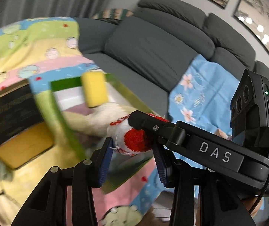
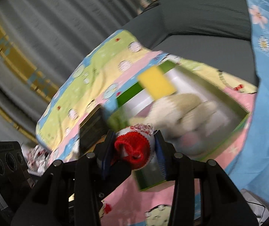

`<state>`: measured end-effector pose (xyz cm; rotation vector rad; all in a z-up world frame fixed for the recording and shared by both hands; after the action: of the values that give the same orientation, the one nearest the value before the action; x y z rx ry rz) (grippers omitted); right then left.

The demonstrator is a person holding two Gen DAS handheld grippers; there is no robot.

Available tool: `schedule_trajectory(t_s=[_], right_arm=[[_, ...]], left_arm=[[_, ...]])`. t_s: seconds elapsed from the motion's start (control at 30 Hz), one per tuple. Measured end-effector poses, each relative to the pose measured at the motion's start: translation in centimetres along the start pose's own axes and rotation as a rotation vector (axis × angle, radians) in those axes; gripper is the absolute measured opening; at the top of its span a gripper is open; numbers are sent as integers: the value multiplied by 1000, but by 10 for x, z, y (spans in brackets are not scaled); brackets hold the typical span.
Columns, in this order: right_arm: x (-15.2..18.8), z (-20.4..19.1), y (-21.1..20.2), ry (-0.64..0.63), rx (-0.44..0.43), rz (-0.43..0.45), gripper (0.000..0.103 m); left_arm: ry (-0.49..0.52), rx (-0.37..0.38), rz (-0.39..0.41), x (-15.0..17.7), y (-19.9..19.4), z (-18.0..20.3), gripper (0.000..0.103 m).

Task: Organize soft objects
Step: 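Carry the sock into the white box and open the right gripper, then move the right gripper back over the quilt to the tissue pack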

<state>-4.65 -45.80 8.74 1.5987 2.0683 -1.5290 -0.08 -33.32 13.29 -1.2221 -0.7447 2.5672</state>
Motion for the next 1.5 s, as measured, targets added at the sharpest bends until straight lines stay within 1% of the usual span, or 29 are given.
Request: schedule_trajectory(t_s=[0.03,0.07,0.13,0.27,0.37,0.47,0.5,0.53,0.57,0.6,0.63,0.67,0.7,0.8,0.83,0.87,0.9,0.97,1.0,1.03,1.2,1.33,1.5], right_arm=[[-3,5,1,6,19,6,42],[-6,11,1,12,48,13,42],[-10,21,5,24,75,15,42],[-14,37,17,50,101,-16,42],[-14,41,23,54,128,-32,42],[-15,43,26,53,151,-24,43],[-15,44,26,60,154,-18,44],[-15,44,25,61,164,-12,48],[-15,44,25,51,185,-3,52],[-16,42,23,30,209,12,61],[-17,42,21,20,224,26,64],[-17,41,17,13,233,40,65],[-17,41,13,11,228,46,66],[-16,38,2,17,186,61,71],[-15,36,-2,12,178,65,76],[-14,34,-5,6,175,69,78],[-12,30,-9,-5,175,74,80],[-7,23,-19,-31,166,86,80],[-6,20,-21,-37,158,90,82],[-3,16,-23,-40,148,92,84],[12,-7,-34,-80,113,81,86],[27,-31,-40,-140,93,75,88],[50,-64,-42,-213,18,43,90]], left_arm=[[-6,38,-10,-2,9,-1,44],[-17,59,-23,-2,15,-1,44],[-43,81,-54,-3,28,-3,43],[-42,71,-90,0,41,-2,44],[-53,56,-107,4,48,-3,44],[-69,53,-125,5,56,-3,44],[-75,51,-124,5,55,-3,44],[-76,46,-124,5,53,-2,44],[-73,35,-127,6,51,-2,46],[-65,24,-129,6,49,-1,53],[-57,13,-128,7,45,0,57],[-53,6,-120,7,42,1,62],[-47,-3,-102,7,36,3,67],[-36,-22,-74,7,20,5,73],[-31,-27,-70,8,14,5,75],[-27,-33,-64,9,6,6,76],[-25,-41,-54,10,-3,6,77],[-32,-63,-24,13,-22,3,77],[-39,-70,-6,15,-32,1,78],[-51,-80,13,17,-43,-2,79],[-129,-126,81,32,-91,-19,80],[-183,-196,143,48,-132,-36,80],[-254,-315,206,74,-182,-64,80]])
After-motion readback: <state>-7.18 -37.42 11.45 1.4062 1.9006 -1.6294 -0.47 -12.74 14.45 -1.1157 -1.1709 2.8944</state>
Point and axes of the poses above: each gripper's, at about its wrist camera, not at the fingertips, and y roughly the way its jaws point, z to its right, x to its underside, the point moved 3 cm from there along y, roughly the way its jaws point, and after that the axes turned 13 degrees about x, right-handed, at the moved point
